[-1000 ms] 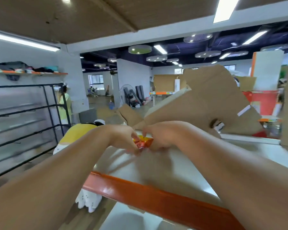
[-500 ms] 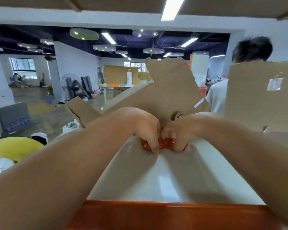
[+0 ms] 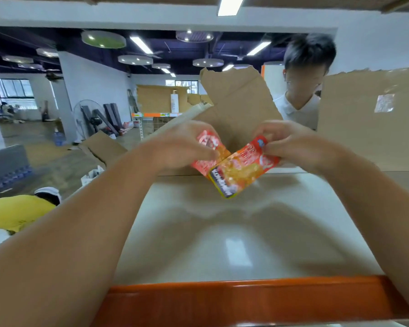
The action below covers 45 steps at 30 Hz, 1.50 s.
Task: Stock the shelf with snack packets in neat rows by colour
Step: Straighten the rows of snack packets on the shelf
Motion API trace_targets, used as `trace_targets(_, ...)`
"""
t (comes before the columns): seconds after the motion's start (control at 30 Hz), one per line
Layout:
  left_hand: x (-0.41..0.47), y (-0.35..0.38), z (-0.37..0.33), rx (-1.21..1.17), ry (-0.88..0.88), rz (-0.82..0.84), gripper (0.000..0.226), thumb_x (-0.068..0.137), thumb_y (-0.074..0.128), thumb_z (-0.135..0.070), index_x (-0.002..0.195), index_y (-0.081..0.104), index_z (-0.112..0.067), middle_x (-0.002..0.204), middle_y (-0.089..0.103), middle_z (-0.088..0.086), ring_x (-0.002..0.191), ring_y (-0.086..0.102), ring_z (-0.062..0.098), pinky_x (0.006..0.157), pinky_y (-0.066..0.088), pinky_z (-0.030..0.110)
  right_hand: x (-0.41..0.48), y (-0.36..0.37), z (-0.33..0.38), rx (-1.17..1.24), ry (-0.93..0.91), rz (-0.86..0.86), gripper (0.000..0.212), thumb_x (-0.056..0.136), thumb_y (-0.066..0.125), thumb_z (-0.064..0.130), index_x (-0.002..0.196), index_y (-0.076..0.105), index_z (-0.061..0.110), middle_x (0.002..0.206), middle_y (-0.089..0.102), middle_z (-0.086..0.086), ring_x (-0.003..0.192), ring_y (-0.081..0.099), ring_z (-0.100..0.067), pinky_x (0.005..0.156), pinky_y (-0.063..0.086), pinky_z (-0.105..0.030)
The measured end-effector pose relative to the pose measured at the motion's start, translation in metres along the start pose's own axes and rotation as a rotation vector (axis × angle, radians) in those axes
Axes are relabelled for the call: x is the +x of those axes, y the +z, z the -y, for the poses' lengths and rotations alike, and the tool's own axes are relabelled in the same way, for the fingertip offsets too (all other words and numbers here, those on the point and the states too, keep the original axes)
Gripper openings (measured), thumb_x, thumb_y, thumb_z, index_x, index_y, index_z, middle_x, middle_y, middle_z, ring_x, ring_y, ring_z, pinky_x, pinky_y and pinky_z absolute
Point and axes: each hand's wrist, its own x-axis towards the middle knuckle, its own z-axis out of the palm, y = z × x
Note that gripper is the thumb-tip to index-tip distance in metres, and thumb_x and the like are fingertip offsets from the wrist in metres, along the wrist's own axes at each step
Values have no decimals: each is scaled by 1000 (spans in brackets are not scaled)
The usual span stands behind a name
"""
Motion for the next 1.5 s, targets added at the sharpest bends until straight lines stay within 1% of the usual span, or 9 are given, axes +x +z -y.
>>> trace_targets(0.1, -1, -13, 6, -342, -86, 78, 34, 77, 83, -29, 106, 71, -16, 89, 67, 8, 66, 59, 17, 52, 48, 24, -5, -11, 1, 289, 71, 36, 25, 71, 55, 0, 85, 69, 16, 78, 59, -11, 65, 55, -17, 57, 45, -27)
trace_targets(0.17, -4, -8, 12, -135, -202, 241, 21, 92, 77, -24, 110, 70, -14, 89, 65, 11, 57, 51, 11, 46, 42, 19, -6, -8, -4, 22, 185, 138, 24, 82, 61, -3, 90, 73, 17, 78, 64, -3, 68, 57, -14, 59, 44, -22)
trace_targets(0.27, 0, 8, 20, 615, -273, 361, 49, 85, 79, -52, 126, 69, -28, 114, 71, -2, 91, 66, 14, 78, 54, 24, -2, 7, -7, -767, 261, 157, 26, 90, 67, 16, 113, 69, 27, 86, 60, 13, 73, 54, -8, 60, 39, -14)
trace_targets(0.33, 1, 18, 10, 734, -285, 245, 55, 85, 74, -62, 129, 67, -30, 123, 67, -6, 110, 63, 19, 94, 53, 34, -3, 16, 1, -915, 341, 144, 30, 90, 68, 33, 119, 67, 22, 102, 65, 6, 78, 55, -13, 62, 40, -23)
trace_targets(0.5, -4, 43, -15, 689, -346, 430, 57, 82, 68, -72, 113, 71, -24, 103, 72, 1, 90, 73, 23, 80, 60, 35, -19, 17, 24, -913, 655, 405, 54, 83, 72, 58, 114, 59, 16, 89, 52, 3, 88, 71, -26, 47, 49, -23)
trace_targets(0.73, -7, 39, -20, 635, -225, 491, 74, 77, 81, -59, 143, 50, -48, 126, 52, -10, 117, 60, 20, 102, 51, 36, -8, 22, 13, -933, 391, 347, 50, 69, 84, 44, 106, 50, 41, 117, 62, 2, 98, 63, -23, 76, 50, -32)
trace_targets(0.93, -6, 32, -12, 549, -278, 546, 66, 74, 88, -48, 133, 58, -46, 102, 60, -13, 89, 63, 12, 68, 52, 26, -12, 8, 6, -919, 534, 477, 44, 68, 87, 39, 98, 55, 42, 112, 64, 2, 82, 59, -17, 72, 56, -33)
trace_targets(1.23, -10, 43, -27, 655, -130, 467, 42, 80, 71, -48, 122, 61, -50, 95, 59, -18, 87, 61, 7, 72, 50, 26, -10, 7, 6, -910, 461, 355, 33, 71, 80, 36, 98, 61, 37, 96, 70, 5, 75, 61, -16, 60, 45, -26)
trace_targets(1.5, -15, 49, -60, 443, -33, 250, 33, 74, 72, -44, 105, 66, -53, 94, 74, -20, 85, 68, 3, 85, 59, 35, -79, -34, 6, -613, 196, -152, 35, 77, 82, 29, 106, 62, 30, 92, 57, 14, 78, 57, -5, 62, 45, -16)
